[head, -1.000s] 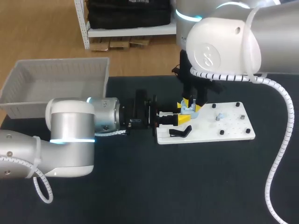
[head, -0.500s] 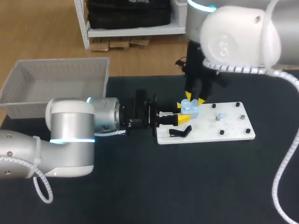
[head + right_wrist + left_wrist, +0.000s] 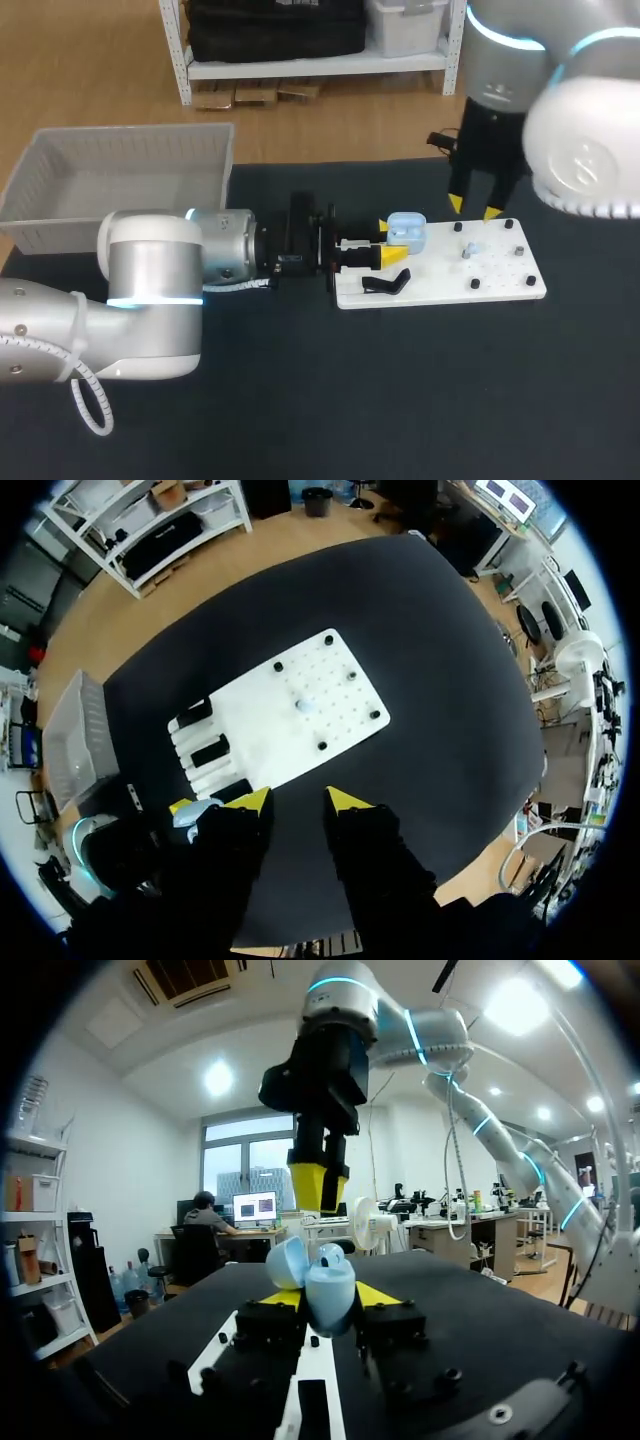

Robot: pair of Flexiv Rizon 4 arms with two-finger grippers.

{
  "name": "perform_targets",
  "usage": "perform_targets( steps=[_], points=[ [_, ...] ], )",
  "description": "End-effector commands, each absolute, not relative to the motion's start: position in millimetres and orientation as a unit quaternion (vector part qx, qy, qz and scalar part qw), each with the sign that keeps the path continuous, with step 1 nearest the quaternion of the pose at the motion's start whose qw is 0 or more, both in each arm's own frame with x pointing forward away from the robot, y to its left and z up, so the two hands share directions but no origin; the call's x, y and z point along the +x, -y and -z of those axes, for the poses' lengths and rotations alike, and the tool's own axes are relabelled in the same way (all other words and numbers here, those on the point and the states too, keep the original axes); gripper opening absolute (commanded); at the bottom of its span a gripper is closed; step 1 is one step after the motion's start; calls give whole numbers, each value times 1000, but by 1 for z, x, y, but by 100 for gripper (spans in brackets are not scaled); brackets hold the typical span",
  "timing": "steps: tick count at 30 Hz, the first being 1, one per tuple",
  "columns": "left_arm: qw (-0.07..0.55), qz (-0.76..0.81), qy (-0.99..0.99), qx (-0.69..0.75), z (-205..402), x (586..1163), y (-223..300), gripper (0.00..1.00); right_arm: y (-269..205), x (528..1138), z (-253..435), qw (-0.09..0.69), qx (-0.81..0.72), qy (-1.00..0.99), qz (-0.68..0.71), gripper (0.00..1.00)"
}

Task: Pick up each earbud case from the left stands, insert the matching earbuds, close the lid, and place the case in the box.

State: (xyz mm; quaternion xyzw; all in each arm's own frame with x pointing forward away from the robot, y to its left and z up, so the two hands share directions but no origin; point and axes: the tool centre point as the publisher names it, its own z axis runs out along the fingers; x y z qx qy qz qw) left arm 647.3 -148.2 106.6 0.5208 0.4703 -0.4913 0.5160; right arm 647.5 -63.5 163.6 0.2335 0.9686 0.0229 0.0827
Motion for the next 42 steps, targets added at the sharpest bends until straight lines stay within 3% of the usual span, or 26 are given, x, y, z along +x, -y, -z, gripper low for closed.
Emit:
perform_targets(
  steps=[1, 7, 10, 42],
  points=[
    [518, 491, -469, 520, -106, 647, 148, 0, 76, 651, -150, 98, 225, -966, -75, 37],
    [518, 491, -469, 520, -106, 647, 148, 0, 85, 662, -137, 97, 213, -967, -102, 37],
    [518, 491, -469, 520, -106, 647, 148, 0, 86, 666, -130, 108, 198, -968, -108, 44],
    [518, 491, -469, 520, -106, 647, 148, 0, 99, 706, -48, 87, 120, -979, -140, 38]
  ],
)
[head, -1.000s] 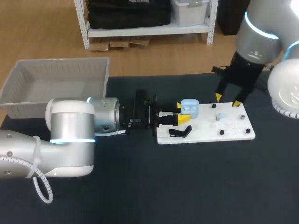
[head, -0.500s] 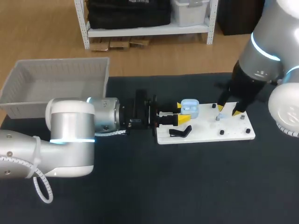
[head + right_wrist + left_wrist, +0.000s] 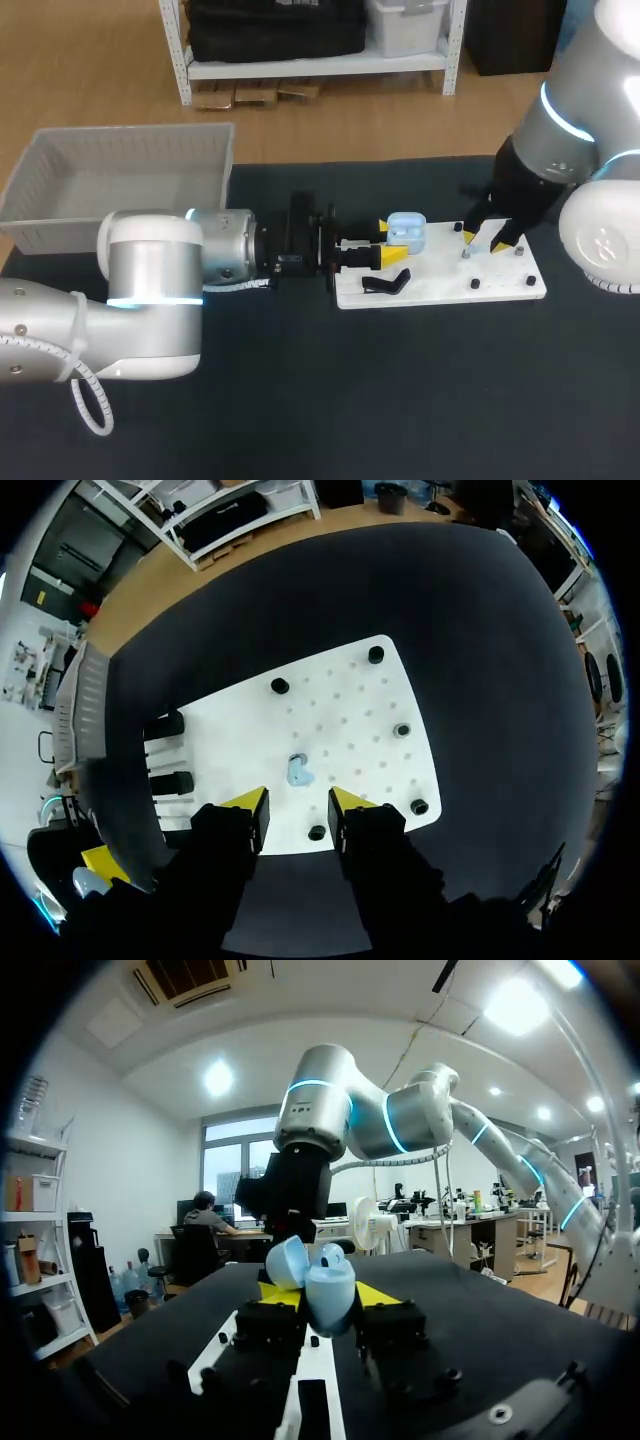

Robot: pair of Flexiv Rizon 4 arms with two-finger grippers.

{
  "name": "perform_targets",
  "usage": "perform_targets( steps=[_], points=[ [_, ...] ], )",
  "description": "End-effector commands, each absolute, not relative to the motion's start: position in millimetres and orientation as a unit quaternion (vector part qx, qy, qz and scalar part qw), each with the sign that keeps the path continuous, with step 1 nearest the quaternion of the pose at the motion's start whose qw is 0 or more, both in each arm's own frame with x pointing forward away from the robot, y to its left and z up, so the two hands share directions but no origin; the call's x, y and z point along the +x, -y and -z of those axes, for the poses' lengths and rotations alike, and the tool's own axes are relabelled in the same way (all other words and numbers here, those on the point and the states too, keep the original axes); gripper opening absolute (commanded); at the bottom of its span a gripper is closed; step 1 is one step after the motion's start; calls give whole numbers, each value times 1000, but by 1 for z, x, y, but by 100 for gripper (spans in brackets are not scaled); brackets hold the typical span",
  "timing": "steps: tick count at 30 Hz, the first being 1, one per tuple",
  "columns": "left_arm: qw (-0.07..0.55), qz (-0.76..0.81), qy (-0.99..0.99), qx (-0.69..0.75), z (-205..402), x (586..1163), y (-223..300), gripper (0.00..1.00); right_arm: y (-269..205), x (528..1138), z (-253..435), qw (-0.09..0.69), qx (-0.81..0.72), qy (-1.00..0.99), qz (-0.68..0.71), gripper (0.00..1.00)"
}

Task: Pick up each earbud case from the left stands, insert the matching earbuds, close the lid, and place the case in the box.

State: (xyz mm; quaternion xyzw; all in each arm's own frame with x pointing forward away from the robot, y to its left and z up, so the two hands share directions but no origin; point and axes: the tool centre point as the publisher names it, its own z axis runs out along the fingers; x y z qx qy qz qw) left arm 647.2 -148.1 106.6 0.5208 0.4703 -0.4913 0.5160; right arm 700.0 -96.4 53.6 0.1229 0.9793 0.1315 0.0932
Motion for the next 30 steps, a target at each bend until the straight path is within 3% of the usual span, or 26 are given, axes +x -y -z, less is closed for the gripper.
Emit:
perform_targets(
  steps=[1, 9, 23, 30],
  points=[
    [518, 491, -469, 520, -106, 647, 148, 0, 99, 707, -47, 85, 120, -979, -143, 39],
    [518, 491, -469, 520, -106, 647, 148, 0, 98, 709, -38, 76, 117, -978, -155, 40],
    [518, 491, -469, 520, -106, 647, 148, 0, 95, 713, -32, 68, 114, -977, -164, 31],
    [518, 491, -469, 520, -106, 647, 148, 0, 96, 712, -32, 65, 116, -977, -166, 31]
  ],
)
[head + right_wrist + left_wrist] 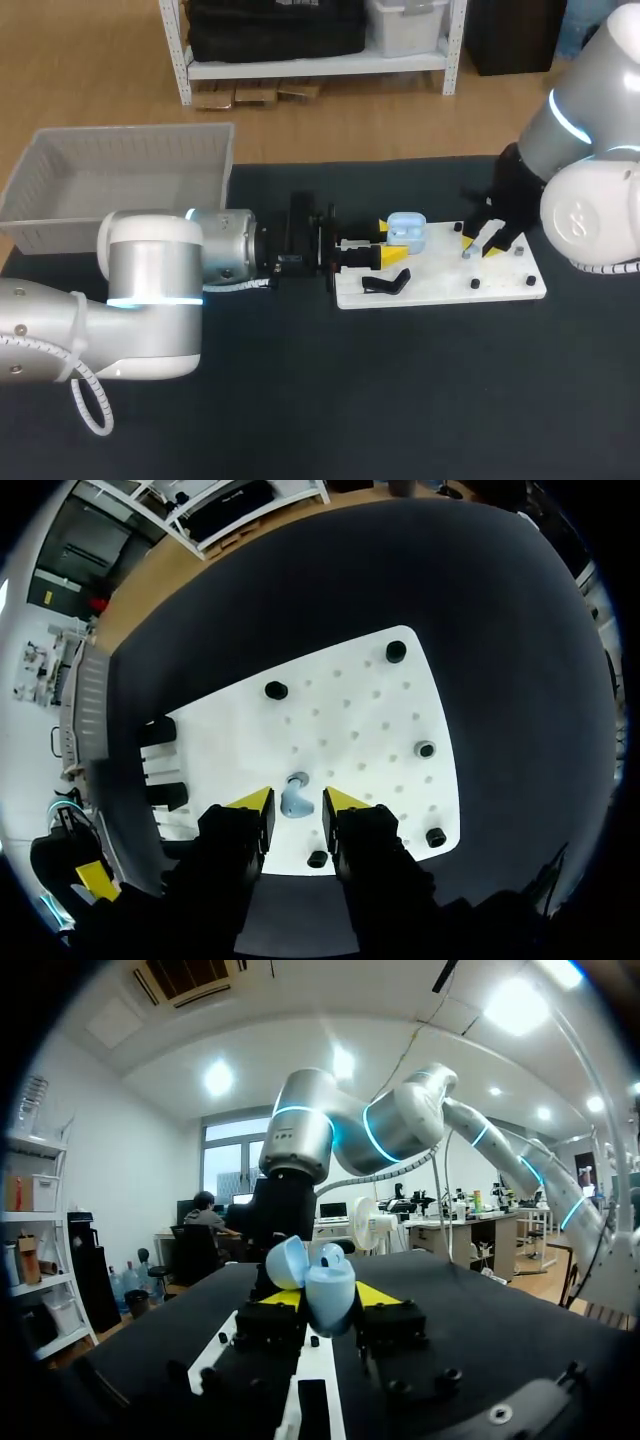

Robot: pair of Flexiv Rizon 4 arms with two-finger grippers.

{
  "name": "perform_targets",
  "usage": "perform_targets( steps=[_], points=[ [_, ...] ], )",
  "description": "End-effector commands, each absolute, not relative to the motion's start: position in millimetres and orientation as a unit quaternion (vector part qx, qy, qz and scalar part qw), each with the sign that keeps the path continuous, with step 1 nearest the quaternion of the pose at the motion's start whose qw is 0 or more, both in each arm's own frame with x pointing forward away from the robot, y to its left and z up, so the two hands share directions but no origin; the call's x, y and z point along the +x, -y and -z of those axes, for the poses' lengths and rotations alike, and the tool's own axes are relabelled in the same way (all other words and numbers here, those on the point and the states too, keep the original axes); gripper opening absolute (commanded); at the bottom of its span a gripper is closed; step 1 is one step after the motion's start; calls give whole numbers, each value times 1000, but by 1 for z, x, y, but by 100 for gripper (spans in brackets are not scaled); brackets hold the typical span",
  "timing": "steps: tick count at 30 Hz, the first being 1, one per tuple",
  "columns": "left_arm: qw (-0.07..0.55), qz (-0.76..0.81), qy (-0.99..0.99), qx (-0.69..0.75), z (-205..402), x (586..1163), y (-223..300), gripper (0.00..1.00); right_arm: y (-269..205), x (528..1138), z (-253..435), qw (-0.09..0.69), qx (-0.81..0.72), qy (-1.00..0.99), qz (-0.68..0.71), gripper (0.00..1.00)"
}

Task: Pick up each earbud case from the left stands, insert the matching earbuds, close the lid, and place the case in the box.

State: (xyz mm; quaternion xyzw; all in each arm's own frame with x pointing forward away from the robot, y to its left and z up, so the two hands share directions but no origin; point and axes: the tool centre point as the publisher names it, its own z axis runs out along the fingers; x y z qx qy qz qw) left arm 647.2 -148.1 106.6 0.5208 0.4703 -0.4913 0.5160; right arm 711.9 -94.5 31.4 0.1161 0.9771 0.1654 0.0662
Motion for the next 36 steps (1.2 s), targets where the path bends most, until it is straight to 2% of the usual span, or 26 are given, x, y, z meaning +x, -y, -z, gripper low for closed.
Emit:
perform_targets(
  steps=[1, 9, 16, 19, 21, 36],
  points=[
    [518, 491, -469, 520, -106, 647, 148, 0, 95, 711, -32, 65, 116, -977, -166, 30],
    [518, 491, -469, 520, -106, 647, 148, 0, 92, 709, -32, 65, 111, -978, -165, 27],
    [518, 491, -469, 520, -106, 647, 148, 0, 90, 709, -31, 64, 109, -979, -162, 21],
    [518, 491, -469, 520, -106, 647, 148, 0, 91, 709, -31, 64, 110, -979, -160, 14],
    [518, 491, -469, 520, -106, 647, 148, 0, 91, 709, -31, 64, 110, -979, -159, 0],
    [518, 491, -469, 520, -106, 647, 148, 0, 95, 703, -47, 72, 113, -978, -157, 0]
  ],
)
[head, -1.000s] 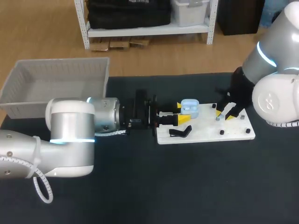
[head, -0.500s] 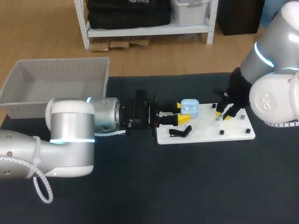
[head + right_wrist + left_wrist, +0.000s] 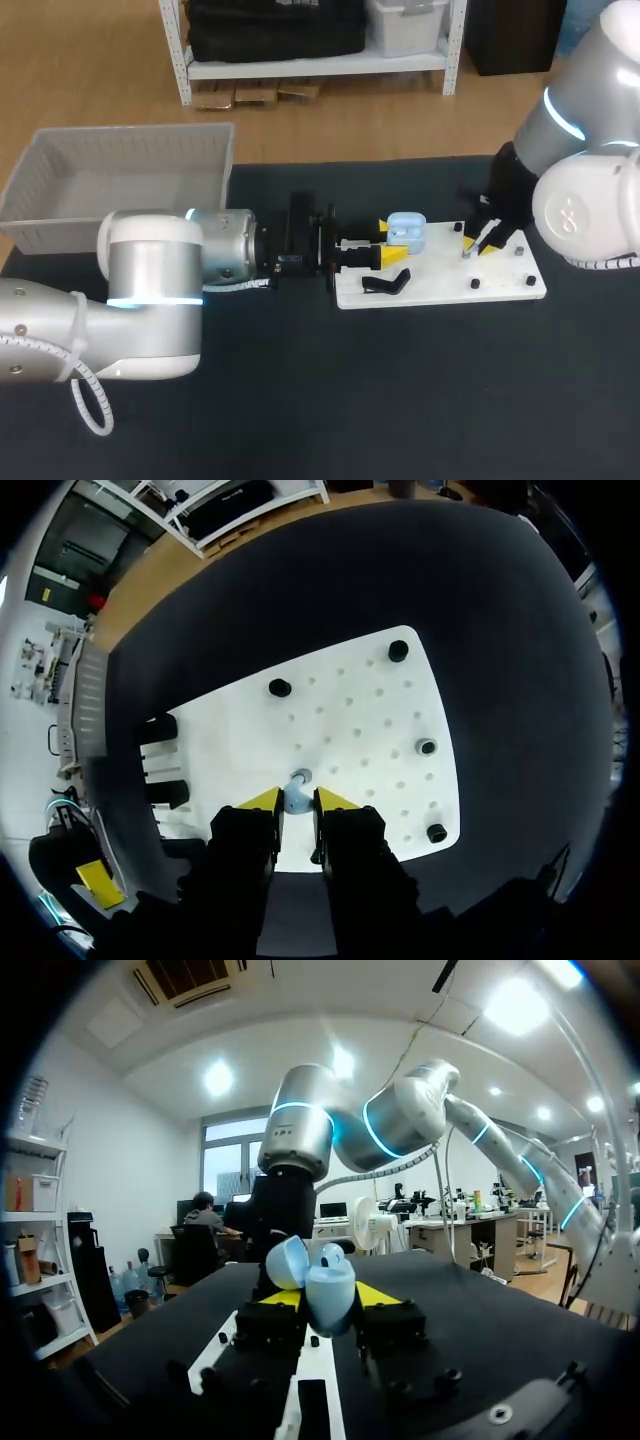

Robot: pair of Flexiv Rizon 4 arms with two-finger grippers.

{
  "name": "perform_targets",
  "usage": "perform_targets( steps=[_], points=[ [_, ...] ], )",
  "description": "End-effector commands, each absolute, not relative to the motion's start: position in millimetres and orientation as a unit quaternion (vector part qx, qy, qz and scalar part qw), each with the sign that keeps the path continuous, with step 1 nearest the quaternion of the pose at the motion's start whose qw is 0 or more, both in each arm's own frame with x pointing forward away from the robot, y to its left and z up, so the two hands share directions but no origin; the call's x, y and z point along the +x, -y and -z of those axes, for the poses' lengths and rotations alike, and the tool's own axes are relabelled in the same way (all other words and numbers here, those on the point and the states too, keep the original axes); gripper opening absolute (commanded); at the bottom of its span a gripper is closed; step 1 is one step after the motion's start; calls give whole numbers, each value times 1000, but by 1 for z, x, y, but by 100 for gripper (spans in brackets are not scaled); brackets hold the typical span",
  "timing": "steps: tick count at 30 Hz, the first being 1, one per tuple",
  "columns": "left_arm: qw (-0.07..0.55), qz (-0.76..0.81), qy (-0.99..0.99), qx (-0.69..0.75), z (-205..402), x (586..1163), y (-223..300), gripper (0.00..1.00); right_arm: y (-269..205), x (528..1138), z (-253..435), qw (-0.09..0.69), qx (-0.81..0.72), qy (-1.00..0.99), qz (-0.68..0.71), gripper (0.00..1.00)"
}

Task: Pick up each earbud case from the left stands, insert the matching earbuds, close the lid, and place the case in the box.

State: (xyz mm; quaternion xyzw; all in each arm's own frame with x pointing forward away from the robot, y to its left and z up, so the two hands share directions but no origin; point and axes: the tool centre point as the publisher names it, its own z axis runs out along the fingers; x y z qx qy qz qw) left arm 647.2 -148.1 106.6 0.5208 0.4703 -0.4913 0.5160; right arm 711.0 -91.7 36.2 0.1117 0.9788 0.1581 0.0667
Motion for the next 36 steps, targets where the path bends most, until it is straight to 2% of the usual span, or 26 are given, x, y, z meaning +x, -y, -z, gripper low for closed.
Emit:
perform_targets(
  steps=[1, 17, 26, 36],
  points=[
    [518, 491, -469, 520, -106, 647, 148, 0, 95, 702, -49, 72, 113, -978, -158, 0],
    [518, 491, -469, 520, -106, 647, 148, 0, 93, 672, -116, 79, 124, -986, -83, 0],
    [518, 491, -469, 520, -106, 647, 148, 0, 66, 633, -176, 85, 94, -990, -68, 0],
    [518, 491, -469, 520, -106, 647, 148, 0, 23, 609, -202, 89, 60, -992, -72, 0]
  ],
)
